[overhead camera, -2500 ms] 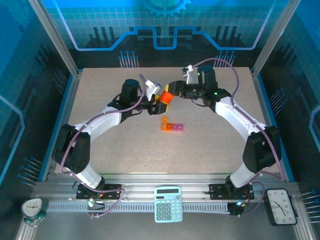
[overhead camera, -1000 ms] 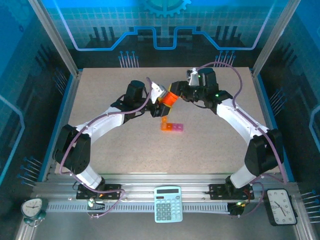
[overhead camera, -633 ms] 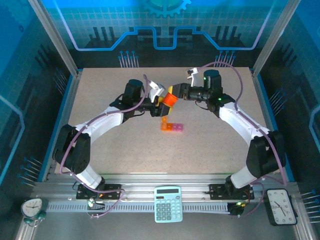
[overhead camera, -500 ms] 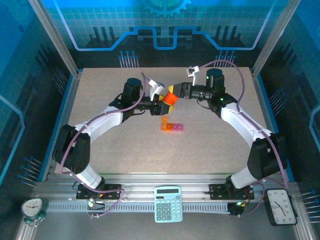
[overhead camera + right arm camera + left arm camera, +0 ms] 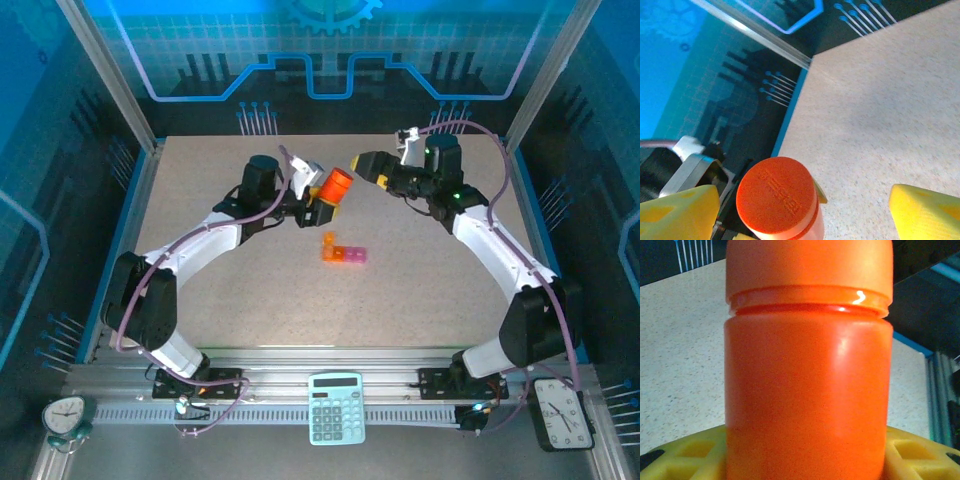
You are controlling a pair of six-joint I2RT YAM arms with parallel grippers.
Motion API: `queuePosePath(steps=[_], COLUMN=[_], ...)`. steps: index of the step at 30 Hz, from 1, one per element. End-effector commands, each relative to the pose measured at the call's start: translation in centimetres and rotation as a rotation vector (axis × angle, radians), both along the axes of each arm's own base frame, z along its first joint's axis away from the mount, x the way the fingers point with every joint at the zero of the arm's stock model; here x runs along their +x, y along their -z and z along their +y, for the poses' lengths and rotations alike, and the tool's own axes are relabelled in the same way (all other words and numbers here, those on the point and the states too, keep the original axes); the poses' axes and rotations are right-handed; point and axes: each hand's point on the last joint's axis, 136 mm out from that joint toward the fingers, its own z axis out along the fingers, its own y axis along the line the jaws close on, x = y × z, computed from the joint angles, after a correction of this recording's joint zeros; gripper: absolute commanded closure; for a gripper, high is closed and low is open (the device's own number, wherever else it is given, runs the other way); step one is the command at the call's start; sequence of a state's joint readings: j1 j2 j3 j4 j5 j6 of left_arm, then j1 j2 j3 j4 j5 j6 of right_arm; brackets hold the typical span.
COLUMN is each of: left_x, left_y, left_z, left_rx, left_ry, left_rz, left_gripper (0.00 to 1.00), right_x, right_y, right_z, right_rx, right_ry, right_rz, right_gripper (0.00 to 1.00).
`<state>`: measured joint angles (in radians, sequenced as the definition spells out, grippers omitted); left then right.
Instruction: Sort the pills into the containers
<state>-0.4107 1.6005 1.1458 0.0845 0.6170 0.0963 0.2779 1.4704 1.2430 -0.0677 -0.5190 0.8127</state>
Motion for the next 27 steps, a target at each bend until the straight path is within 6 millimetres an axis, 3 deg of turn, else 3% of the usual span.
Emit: queuePosePath(steps=[1, 9, 15, 22, 27], left_x=[-0.1, -0.2, -0.4, -0.3, -0.3], left_y=[-1.1, -0.9, -0.6, -0.7, -1.3], left_z=[-0.3, -1.3, -1.6, -1.6, -1.6], left_rx=[0.056, 0.076, 0.083, 0.08, 0.038], left_ry=[0.004, 0.027, 0.034, 0.03, 0.033], left_rz=[-0.094, -0.1, -0.095, -0.092, -0.07], left_gripper=[0.85, 0.85, 0.85, 0.86, 0.87], right_x=[0.1, 0.0, -0.3, -0.6, -0.5], right_y=[1.1, 2.4, 3.1, 3.2, 2.8], right_z=[0.0, 2.3, 3.9, 3.8, 3.2], right_rx=[-0.035, -0.061, -0.069, -0.081, -0.066], right_ry=[0.057, 0.012, -0.028, -0.036, -0.055], right_rz=[0.11, 0.142, 0.149, 0.13, 0.064], right_gripper=[0.1, 0.11, 0.17, 0.51, 0.58])
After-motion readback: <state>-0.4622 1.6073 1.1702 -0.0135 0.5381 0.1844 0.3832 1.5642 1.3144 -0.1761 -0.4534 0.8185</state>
